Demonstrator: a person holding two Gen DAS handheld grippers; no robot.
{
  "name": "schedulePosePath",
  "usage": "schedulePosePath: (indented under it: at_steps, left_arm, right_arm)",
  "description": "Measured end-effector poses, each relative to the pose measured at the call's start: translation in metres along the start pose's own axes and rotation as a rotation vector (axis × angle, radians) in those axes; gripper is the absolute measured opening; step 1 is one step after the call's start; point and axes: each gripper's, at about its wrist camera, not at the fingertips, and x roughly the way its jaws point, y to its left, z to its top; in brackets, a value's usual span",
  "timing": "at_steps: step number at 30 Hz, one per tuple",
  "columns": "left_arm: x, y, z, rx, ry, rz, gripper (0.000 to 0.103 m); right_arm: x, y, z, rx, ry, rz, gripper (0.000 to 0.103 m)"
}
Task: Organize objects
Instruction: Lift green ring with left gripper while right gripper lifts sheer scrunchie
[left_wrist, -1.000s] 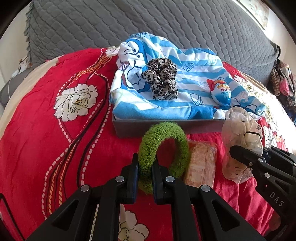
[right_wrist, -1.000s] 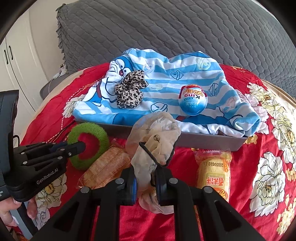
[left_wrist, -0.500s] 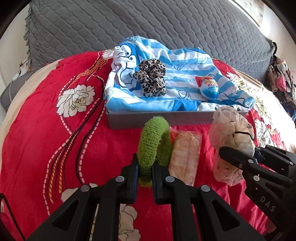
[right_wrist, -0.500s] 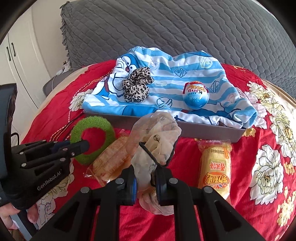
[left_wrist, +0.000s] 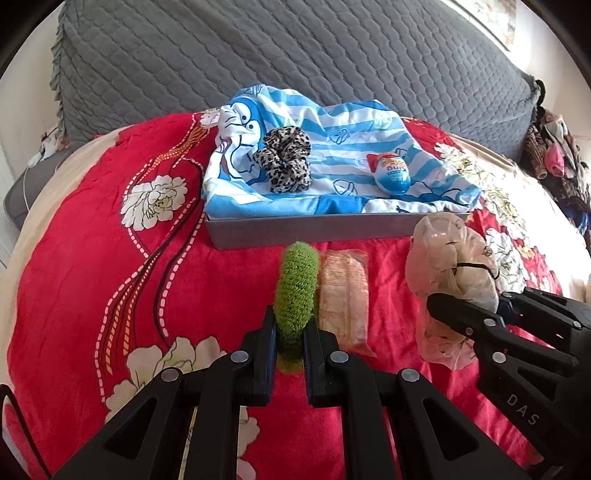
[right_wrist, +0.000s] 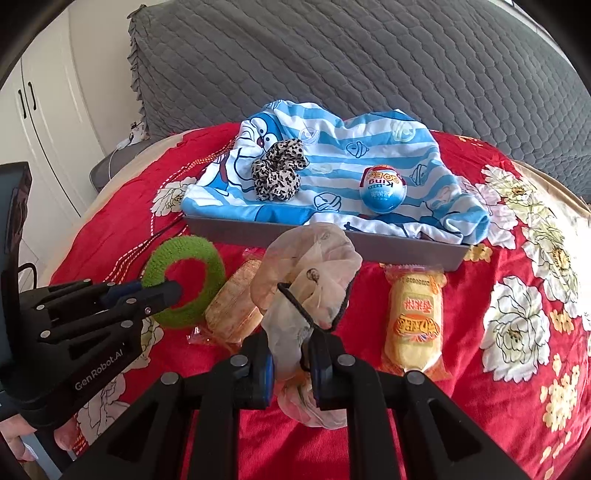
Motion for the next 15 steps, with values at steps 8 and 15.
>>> schedulePosePath:
  at_steps: [8,15]
  left_arm:
    - [-0.019,-0.007,-0.004,0.006,-0.013,0.004,0.012]
    - [-0.033,-0.013,-0.006,-0.007,-0.023,-0.005,0.012]
  right_arm:
    - [-0.017,0.006,-0.004,-0.013,-0.019,0.003,0.015]
    - [-0.031,0.007,-0.006,-0.013,-0.032,0.004,0.015]
